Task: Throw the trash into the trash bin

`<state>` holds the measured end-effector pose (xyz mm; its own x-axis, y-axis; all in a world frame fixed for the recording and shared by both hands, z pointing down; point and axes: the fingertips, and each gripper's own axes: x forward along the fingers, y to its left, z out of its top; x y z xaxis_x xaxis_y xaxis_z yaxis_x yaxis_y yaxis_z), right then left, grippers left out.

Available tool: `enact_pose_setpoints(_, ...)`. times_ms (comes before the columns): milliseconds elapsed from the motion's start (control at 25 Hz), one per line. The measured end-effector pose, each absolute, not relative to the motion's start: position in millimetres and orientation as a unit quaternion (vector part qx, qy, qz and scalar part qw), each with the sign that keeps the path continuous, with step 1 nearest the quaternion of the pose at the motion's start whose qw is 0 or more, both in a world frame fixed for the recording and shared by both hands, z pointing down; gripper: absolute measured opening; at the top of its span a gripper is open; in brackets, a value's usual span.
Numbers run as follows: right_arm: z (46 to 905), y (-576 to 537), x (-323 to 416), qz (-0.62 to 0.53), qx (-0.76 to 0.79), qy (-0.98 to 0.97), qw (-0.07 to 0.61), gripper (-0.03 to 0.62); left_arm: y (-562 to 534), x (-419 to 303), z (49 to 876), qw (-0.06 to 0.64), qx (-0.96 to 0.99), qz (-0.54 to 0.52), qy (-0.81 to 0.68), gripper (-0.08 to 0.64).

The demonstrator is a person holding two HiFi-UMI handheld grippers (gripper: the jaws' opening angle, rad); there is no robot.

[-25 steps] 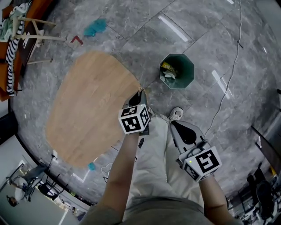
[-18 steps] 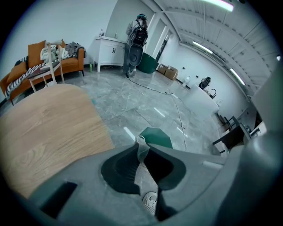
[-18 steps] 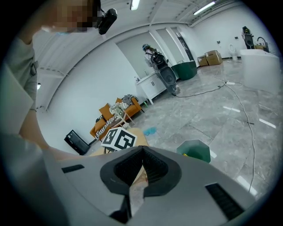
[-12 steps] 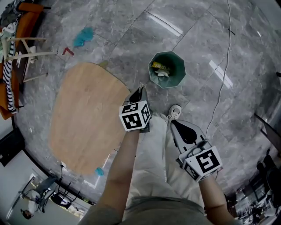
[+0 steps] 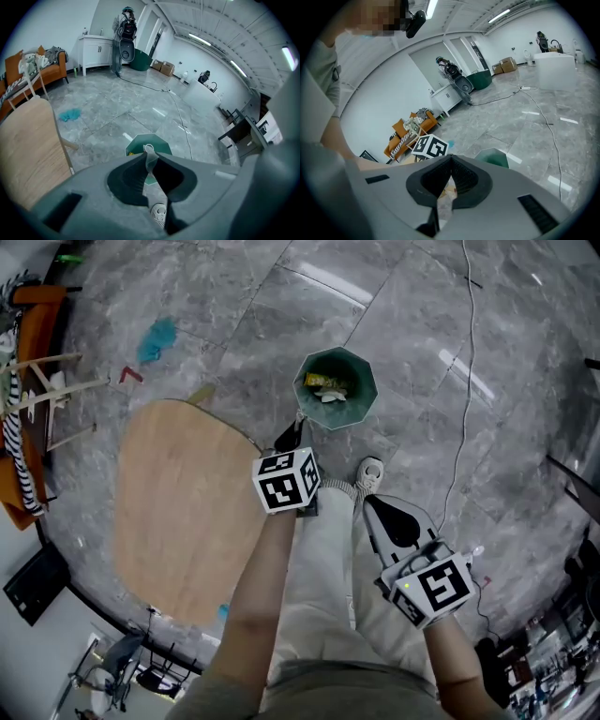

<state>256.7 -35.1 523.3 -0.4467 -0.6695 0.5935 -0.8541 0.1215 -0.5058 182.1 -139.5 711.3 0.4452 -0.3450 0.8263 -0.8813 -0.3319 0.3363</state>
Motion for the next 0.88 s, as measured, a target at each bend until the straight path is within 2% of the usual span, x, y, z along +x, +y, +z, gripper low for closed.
enact_pose_setpoints(880, 549.2, -19.7, 299.1, 0.444, 0.564, -0.690, 0.092, 0.008, -153.6, 244.7, 775.8, 0.374, 0.763, 0.394, -0.349, 0.037)
